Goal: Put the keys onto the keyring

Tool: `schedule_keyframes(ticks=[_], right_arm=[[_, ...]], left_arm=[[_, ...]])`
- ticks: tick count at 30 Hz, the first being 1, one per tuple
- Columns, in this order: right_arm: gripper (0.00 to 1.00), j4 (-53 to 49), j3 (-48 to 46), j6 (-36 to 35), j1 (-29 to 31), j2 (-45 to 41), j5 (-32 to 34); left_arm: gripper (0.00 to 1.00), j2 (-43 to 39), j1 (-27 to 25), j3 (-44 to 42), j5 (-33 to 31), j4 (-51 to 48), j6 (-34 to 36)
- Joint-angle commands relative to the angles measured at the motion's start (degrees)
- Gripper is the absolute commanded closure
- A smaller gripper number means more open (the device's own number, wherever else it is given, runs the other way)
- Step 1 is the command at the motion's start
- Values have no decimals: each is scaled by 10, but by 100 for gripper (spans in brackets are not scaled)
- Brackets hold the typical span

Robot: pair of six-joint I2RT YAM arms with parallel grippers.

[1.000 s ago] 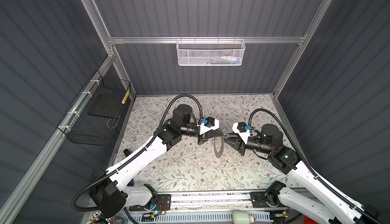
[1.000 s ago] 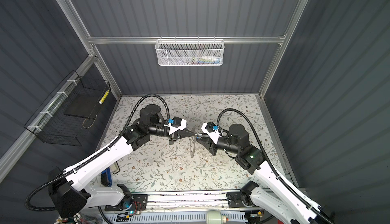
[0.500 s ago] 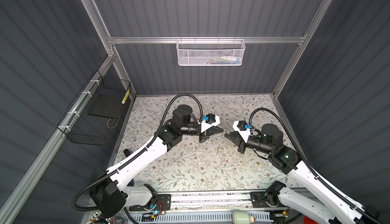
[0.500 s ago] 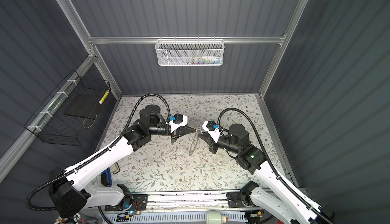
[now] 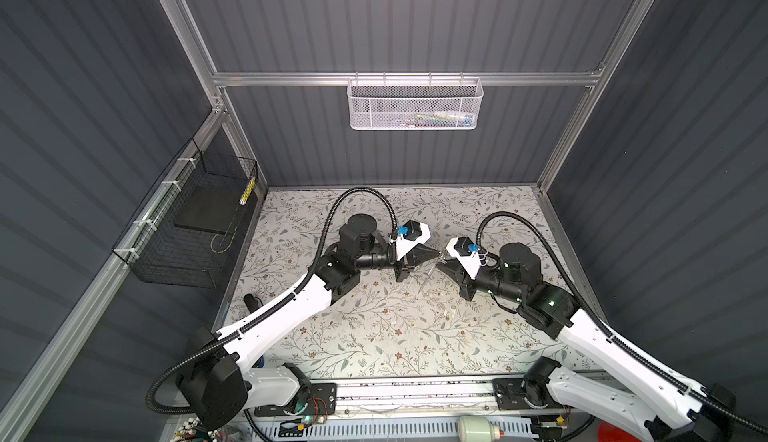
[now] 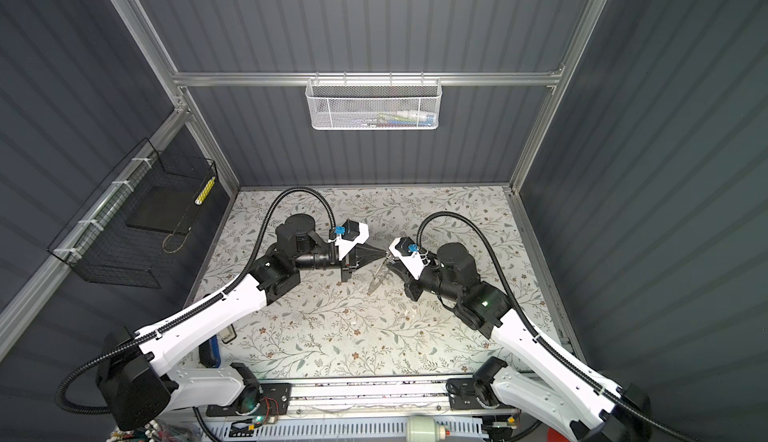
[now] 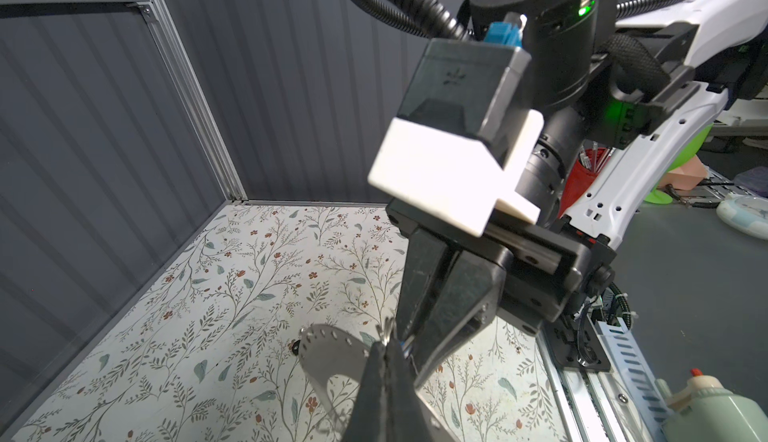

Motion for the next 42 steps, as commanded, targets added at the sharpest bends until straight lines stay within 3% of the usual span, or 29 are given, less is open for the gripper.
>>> schedule_keyframes(ticks=[1,9,18,29,38,42], right_arm=[[100,8,20,-8,4,3,-9],[100,11,45,-9,6,23,-62],[100,-44,45,-12,4,-14,8],[100,-74,61,-14,-6,-22,15],[100,-89,92,-9,-22,13,-51],[100,-101,101,-25,-21,17,-49]], left_arm=[[100,-18,0,-2,-1,59,-20],[100,-17,0,-16,-1,78,-29],[100,-30,0,18,-17,-42,59],[100,-32,0,44,-19,-118,115],[100,-25,0,51,-9,-143,136],[100,-21,0,52,-10,-154,142]])
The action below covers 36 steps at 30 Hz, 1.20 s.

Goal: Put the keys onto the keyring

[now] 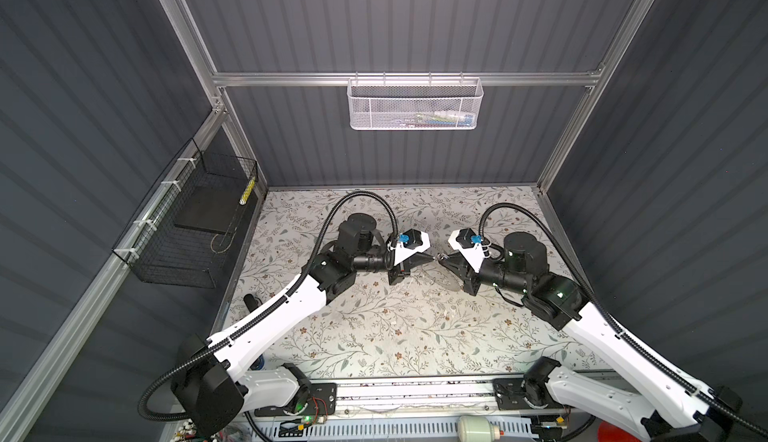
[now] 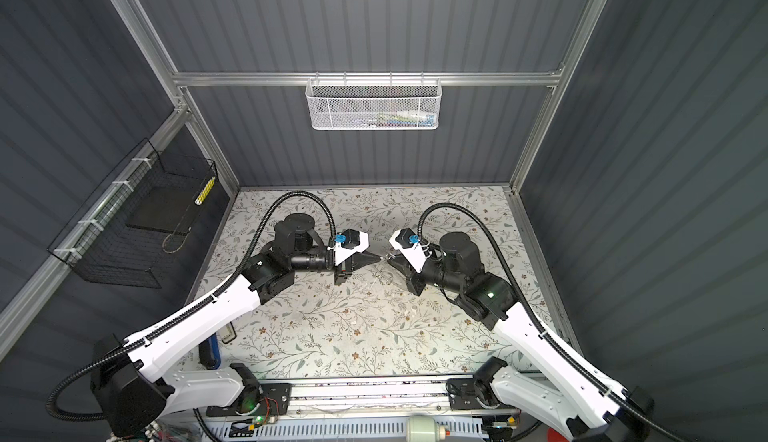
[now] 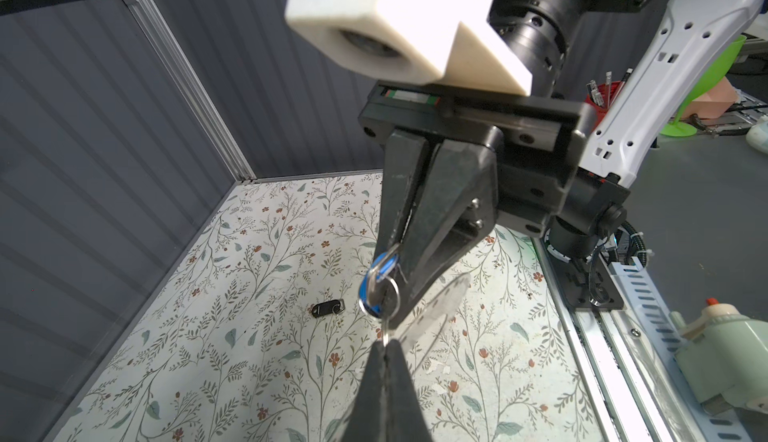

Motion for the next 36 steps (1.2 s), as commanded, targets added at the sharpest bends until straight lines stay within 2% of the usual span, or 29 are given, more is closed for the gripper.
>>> schedule_keyframes(ticks=[1,10,11,12,13,14,16,18,21,24,29,32,34,36], right_arm=[[100,-19,25,-20,-3,1,-10],[100,-89,66,-78,-3,33,15],[100,-95,71,-86,-3,41,15],[100,-102,77,-93,-2,51,15],[100,-110,82,-103,-2,61,15],[100,-122,92,-111,-2,76,15],[100,-142,113,-124,-3,116,15],[100,-148,129,-135,-3,159,4],[100,-140,157,-141,0,224,-14],[100,-134,196,-149,2,296,-46],[100,-128,286,-143,6,406,-95],[100,-153,337,-122,0,466,-129],[100,-189,353,-118,-11,503,-127],[100,-215,343,-131,-22,527,-116]], left_arm=[[100,-3,0,24,6,-18,18],[100,4,1,15,-7,-30,18],[88,0,4,3,-21,-10,4],[70,-6,10,-11,-31,13,-12],[57,-11,17,-24,-41,34,-26],[47,-20,28,-38,-52,52,-43],[42,-34,50,-58,-73,73,-69],[39,-48,66,-68,-143,71,-117],[32,-59,73,-57,-282,6,-155],[29,-71,75,-52,-360,-53,-156],[29,-124,77,-100,-470,-64,-197],[16,-155,77,-112,-549,-90,-240],[14,-162,77,-96,-558,-129,-240],[11,-163,77,-86,-538,-148,-245]])
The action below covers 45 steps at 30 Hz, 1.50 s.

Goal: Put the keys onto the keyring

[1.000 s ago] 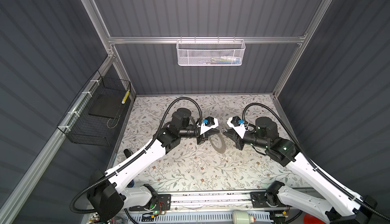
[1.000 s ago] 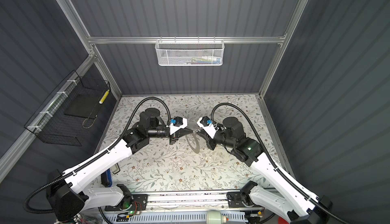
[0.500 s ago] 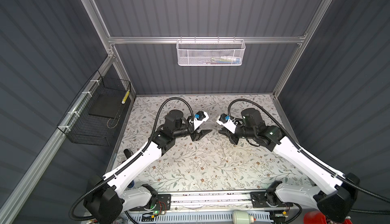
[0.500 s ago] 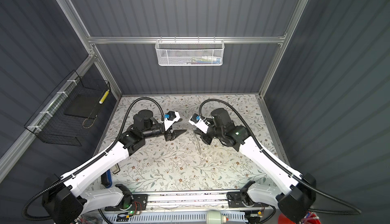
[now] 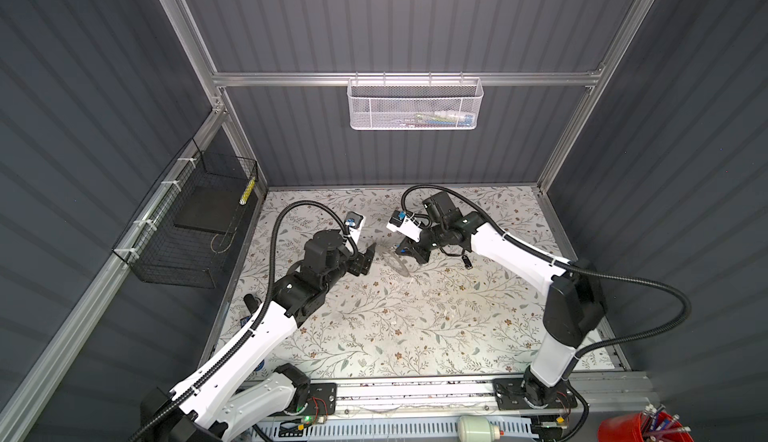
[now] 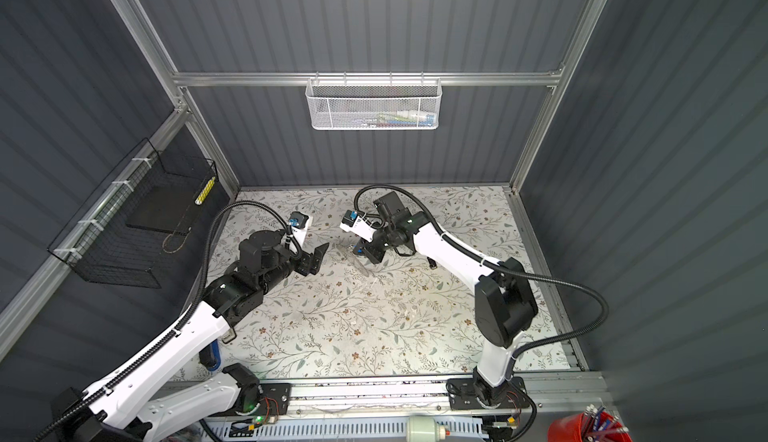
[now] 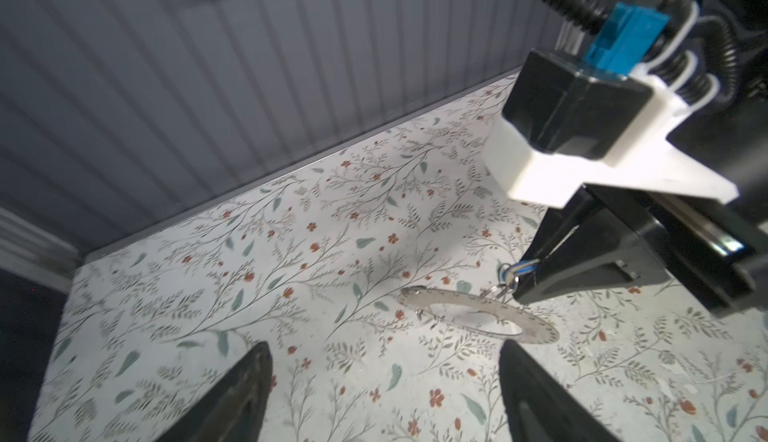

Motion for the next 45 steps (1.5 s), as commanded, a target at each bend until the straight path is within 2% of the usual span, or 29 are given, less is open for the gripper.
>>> schedule_keyframes(ticks=[1,6,12,15,19,22,25,30,33,35,39,42,43,45], right_arm=[[100,-64,-11,-2,-21,33,-10],[100,-63,-70,-1,-63,36,12],[100,-66,-110,-34,-95,28,107],[100,-110,-98,-55,-98,50,148],[100,-155,-89,-37,-98,68,185],[97,-170,-115,-16,-97,54,172],[94,-170,-141,2,-97,29,186],[70,-186,-136,17,-103,-10,206],[61,-156,-145,38,-103,-59,225],[54,-102,-163,80,-104,-105,294],[33,33,-225,155,-103,-195,334],[22,124,-270,220,-104,-234,358],[20,149,-282,257,-104,-239,377],[20,166,-288,311,-104,-242,369]], left_arm=[[11,-3,3,19,-23,-54,-29],[9,45,3,44,21,-69,-52],[8,97,3,67,53,-61,-74],[8,110,3,67,64,-49,-79],[8,134,3,84,84,-49,-72],[8,160,3,107,81,-54,-60],[8,188,3,125,77,-36,-56],[7,221,3,161,87,-28,-78],[7,217,3,161,92,-23,-100],[7,206,3,149,87,-16,-111],[6,185,2,94,75,35,-147],[2,190,2,67,71,59,-163],[0,193,1,61,76,65,-161],[0,197,1,44,61,89,-170]])
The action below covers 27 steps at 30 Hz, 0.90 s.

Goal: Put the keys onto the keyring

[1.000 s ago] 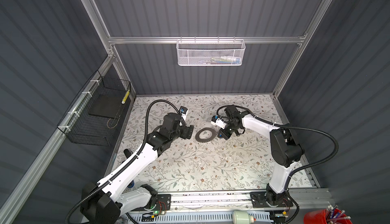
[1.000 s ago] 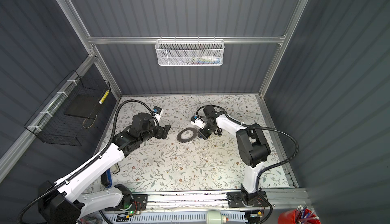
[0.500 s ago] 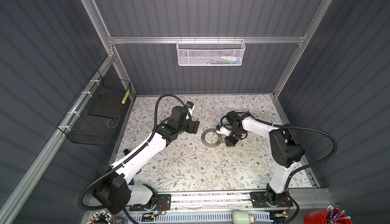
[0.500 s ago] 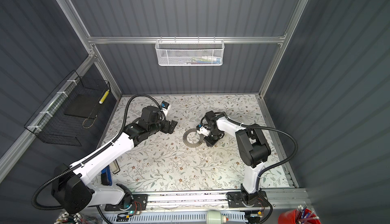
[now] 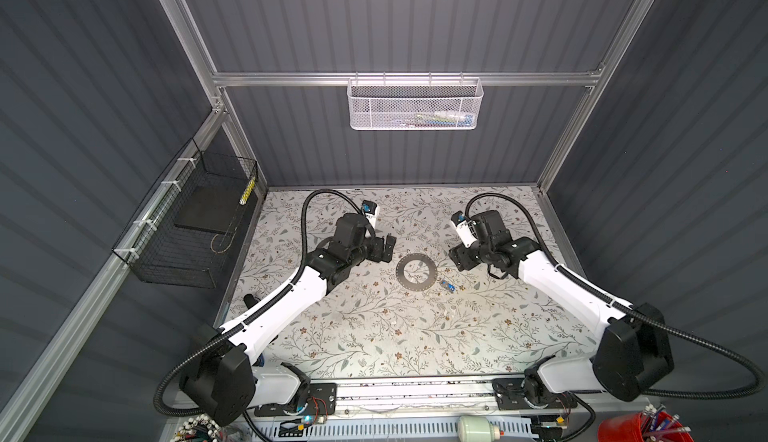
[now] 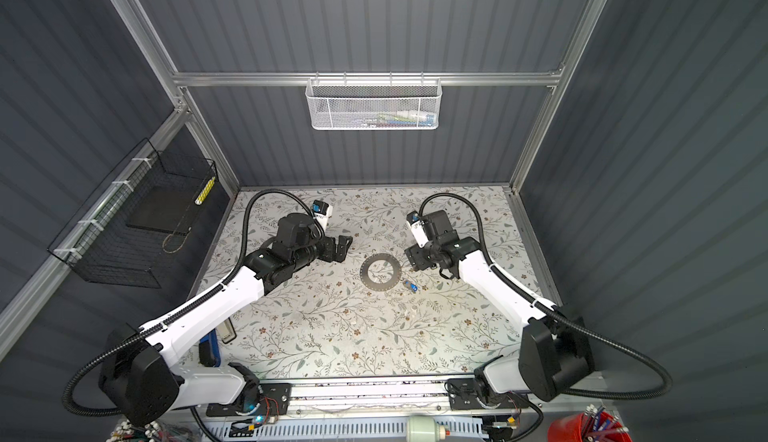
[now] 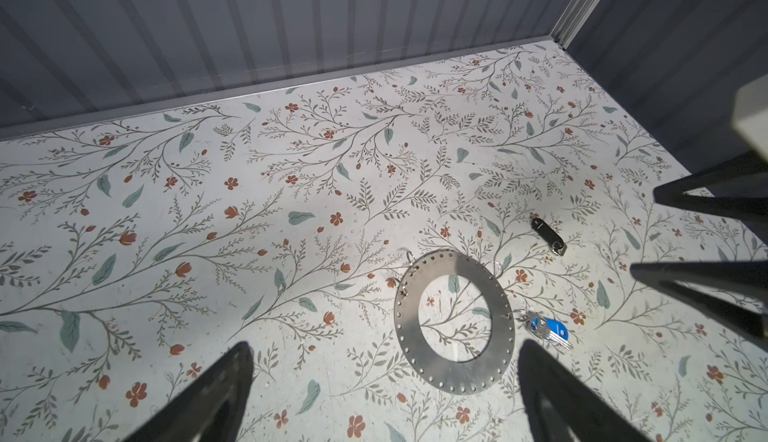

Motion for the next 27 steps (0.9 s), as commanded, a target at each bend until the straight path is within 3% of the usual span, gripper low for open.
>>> schedule_keyframes(ticks=[1,4,6,9,11,13,17,21,27], right_arm=[[20,90,-21,122,-2,-1,18],[21,161,-68,165,-2,-20,-15],[17,235,-110,191,-4,-36,-30],[7,210,-81,147,6,-11,-9],[4,149,-31,111,13,24,-11],[1,159,-25,112,13,46,-38],[1,230,-43,176,16,73,-70],[1,188,-5,139,38,125,-59],[17,130,58,129,78,186,-27]], left_arm=[[0,6,-1,-24,-22,48,-29],[0,14,-1,-35,-73,58,-40],[0,14,-1,-40,-107,60,-41],[0,25,0,-57,-176,93,-50],[0,45,0,-56,-169,105,-28],[0,64,1,-43,-145,93,-12],[0,96,0,-23,-164,80,-21],[0,133,1,14,-166,45,-5],[0,160,7,40,-133,33,-10]])
